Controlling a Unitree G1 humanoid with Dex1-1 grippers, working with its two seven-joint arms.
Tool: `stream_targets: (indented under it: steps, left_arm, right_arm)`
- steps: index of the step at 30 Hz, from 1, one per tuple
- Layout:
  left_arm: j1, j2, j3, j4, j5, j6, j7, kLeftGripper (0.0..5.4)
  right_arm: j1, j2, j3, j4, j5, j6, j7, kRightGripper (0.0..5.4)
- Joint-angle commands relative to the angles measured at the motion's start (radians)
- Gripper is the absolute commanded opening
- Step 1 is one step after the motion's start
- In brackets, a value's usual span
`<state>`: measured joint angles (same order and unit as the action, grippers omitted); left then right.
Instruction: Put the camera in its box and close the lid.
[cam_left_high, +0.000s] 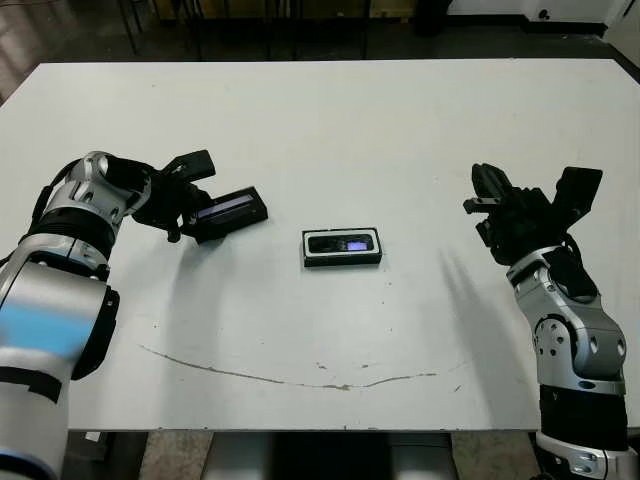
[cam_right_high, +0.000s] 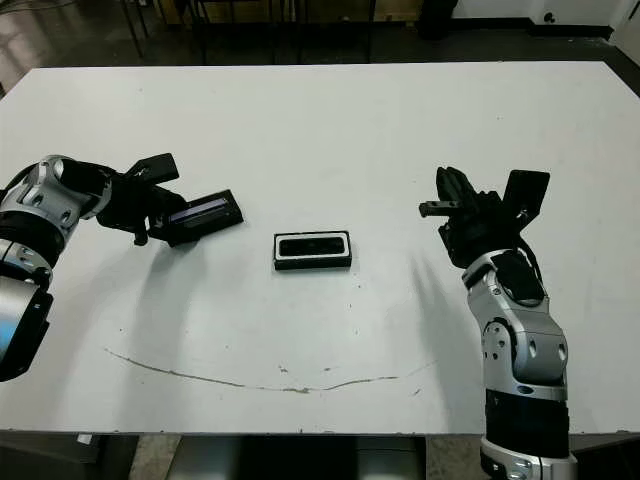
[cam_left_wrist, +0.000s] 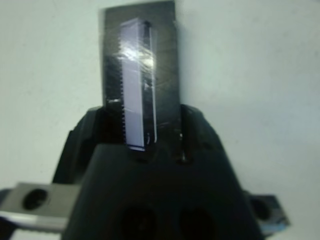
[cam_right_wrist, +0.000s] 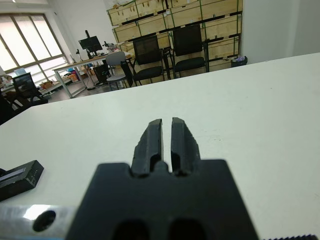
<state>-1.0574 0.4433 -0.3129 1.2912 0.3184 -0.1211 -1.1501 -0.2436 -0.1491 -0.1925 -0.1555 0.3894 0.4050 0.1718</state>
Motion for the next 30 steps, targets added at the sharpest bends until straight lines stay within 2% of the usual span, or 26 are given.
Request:
stream_targets:
  steps: [1,9,12,17,20,23,30]
  left_arm:
    - [0.034,0.014,-0.018,0.019,0.029,0.015,-0.012,1.5]
    - [0.024,0.035,-0.014,-0.004,0.015,-0.003,-0.065,1.35]
    - [0.033,0.043,0.065,-0.009,-0.062,0.029,-0.071,1.35]
    - [0.075,0.036,0.262,-0.039,-0.251,0.134,0.001,1.26]
    - [0.088,0.034,0.281,-0.065,-0.274,0.162,0.01,0.98]
    - [0.109,0.011,0.307,-0.122,-0.323,0.124,-0.049,0.67]
    - [0.164,-0.054,0.282,-0.264,-0.363,0.039,-0.116,0.55]
  right_arm:
    - [0.016,-0.008,-0.003,-0.008,-0.002,0.022,-0.008,0.0]
    - [0.013,0.002,0.0,-0.012,0.0,0.024,-0.016,0.0]
    - [0.014,0.003,0.002,-0.015,0.002,0.027,-0.018,0.0]
    - [0.016,0.012,0.003,-0.025,0.006,0.035,-0.027,0.0]
    - [0.016,0.014,0.002,-0.027,0.007,0.037,-0.028,0.0]
    - [0.022,0.014,0.021,-0.033,-0.007,0.037,-0.025,0.0]
    - [0.031,0.025,0.064,-0.013,-0.019,0.023,-0.008,0.0]
